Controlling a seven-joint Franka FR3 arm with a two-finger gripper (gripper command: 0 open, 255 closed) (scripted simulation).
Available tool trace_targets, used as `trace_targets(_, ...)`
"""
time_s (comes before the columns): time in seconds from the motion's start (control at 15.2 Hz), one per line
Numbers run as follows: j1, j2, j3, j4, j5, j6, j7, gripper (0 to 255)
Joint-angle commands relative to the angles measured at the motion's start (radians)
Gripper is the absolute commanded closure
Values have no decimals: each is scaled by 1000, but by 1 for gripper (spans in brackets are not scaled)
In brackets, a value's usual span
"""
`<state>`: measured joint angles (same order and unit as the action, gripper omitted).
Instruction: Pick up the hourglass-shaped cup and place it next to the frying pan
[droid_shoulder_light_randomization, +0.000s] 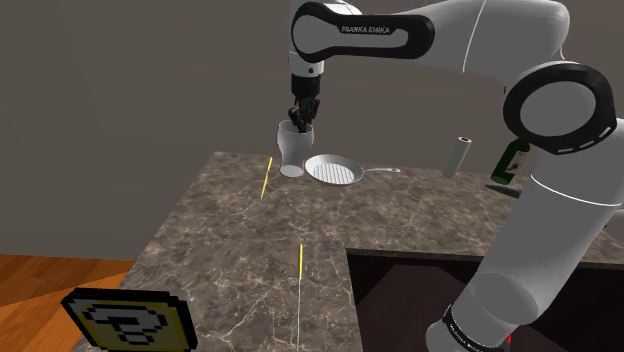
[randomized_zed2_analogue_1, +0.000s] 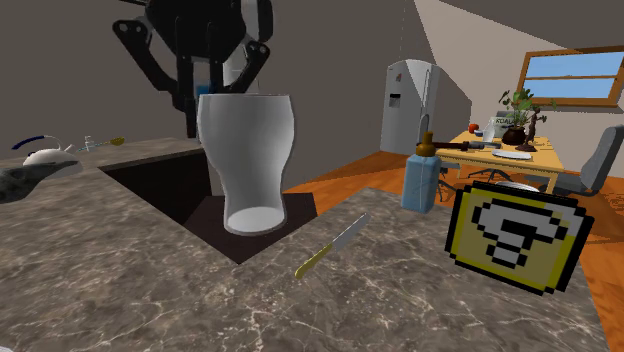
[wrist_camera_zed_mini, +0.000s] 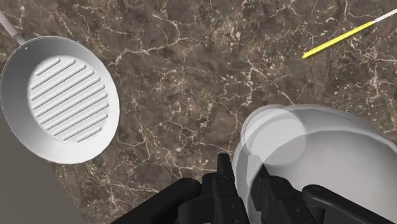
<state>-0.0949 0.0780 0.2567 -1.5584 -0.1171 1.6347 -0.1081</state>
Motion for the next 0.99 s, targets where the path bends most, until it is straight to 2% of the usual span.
trace_targets(0.0,-26,8,-22,11,0,3,-50,255)
trace_targets(0.73,-152,118,-121,156,-2,-9,-279,255)
trace_targets(0.92,-154,109,-121,102,-1,35,-276,255)
